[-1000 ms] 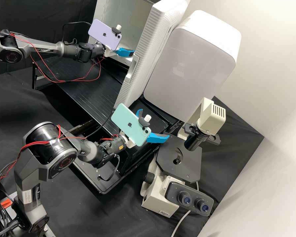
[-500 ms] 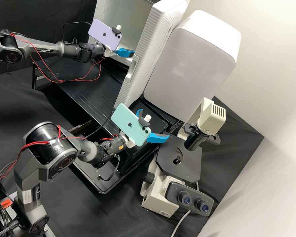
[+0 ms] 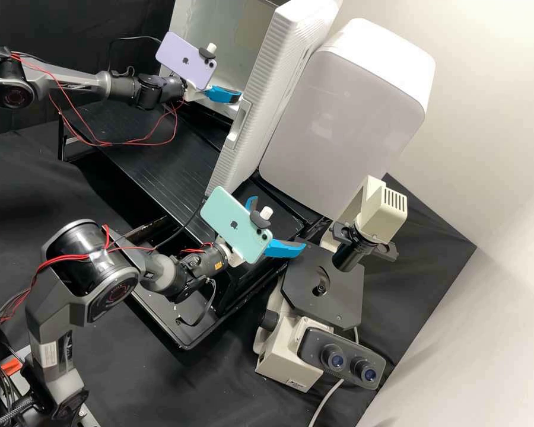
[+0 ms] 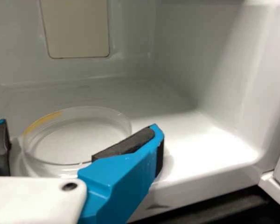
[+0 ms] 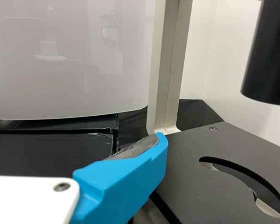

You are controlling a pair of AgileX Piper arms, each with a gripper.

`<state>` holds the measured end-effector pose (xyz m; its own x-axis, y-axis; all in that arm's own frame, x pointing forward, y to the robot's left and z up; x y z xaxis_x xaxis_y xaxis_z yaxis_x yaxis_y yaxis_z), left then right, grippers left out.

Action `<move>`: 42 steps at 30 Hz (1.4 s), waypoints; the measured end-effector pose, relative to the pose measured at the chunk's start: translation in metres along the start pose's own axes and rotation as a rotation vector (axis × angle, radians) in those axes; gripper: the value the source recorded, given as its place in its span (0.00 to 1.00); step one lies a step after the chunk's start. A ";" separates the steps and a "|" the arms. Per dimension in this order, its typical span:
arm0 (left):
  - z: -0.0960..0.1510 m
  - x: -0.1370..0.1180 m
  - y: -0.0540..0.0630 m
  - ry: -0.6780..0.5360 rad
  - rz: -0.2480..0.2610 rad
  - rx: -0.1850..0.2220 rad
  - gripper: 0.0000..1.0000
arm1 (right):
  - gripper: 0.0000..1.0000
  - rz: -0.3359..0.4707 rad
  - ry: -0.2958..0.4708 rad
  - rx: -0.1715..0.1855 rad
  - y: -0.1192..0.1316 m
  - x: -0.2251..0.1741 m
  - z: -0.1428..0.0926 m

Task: Place the petri dish in the incubator

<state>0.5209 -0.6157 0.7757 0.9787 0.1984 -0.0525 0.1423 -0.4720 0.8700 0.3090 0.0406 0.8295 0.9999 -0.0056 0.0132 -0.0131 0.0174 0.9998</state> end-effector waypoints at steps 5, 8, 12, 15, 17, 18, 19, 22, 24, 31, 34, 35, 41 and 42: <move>-0.003 -0.006 0.000 0.012 -0.012 0.005 1.00 | 1.00 0.000 0.000 0.000 0.000 0.000 0.000; -0.003 -0.009 -0.003 0.013 -0.027 0.014 1.00 | 1.00 0.000 0.000 0.000 0.000 0.000 0.000; -0.004 -0.019 -0.002 0.009 -0.024 0.012 1.00 | 1.00 0.000 0.000 0.000 0.000 0.000 0.000; -0.003 -0.026 -0.003 0.003 -0.015 0.019 1.00 | 1.00 0.000 0.000 0.000 0.000 0.000 0.000; -0.003 -0.030 -0.008 -0.001 -0.015 0.020 1.00 | 1.00 0.000 0.000 0.000 0.000 0.000 0.000; -0.003 -0.033 -0.010 -0.002 -0.006 0.023 1.00 | 1.00 0.000 0.000 0.000 0.000 0.000 0.000; -0.002 -0.037 -0.013 -0.007 -0.001 0.036 1.00 | 1.00 0.000 0.000 0.000 0.000 0.000 0.000; 0.004 -0.050 -0.019 -0.045 0.009 0.086 1.00 | 1.00 0.000 0.000 0.000 0.000 0.000 0.000; 0.007 -0.060 -0.027 -0.069 0.004 0.095 1.00 | 1.00 0.000 0.000 0.000 0.000 0.000 0.000; 0.015 -0.107 -0.041 -0.115 0.020 0.122 1.00 | 1.00 0.000 0.000 0.000 0.000 0.000 0.000; 0.015 -0.125 -0.045 -0.135 0.025 0.139 1.00 | 1.00 0.000 0.000 0.000 0.000 0.000 0.000; 0.014 -0.130 -0.044 -0.140 0.031 0.139 1.00 | 1.00 0.000 0.000 0.000 0.000 0.000 0.000; 0.005 -0.167 -0.047 -0.150 0.060 0.121 1.00 | 1.00 0.000 0.000 0.000 0.000 0.000 0.000; 0.003 -0.173 -0.048 -0.157 0.067 0.124 1.00 | 1.00 0.000 0.000 0.000 0.000 0.000 0.000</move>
<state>0.3454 -0.6297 0.7412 0.9962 0.0317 -0.0805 0.0839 -0.5833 0.8079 0.3090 0.0406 0.8295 0.9999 -0.0056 0.0132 -0.0131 0.0174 0.9998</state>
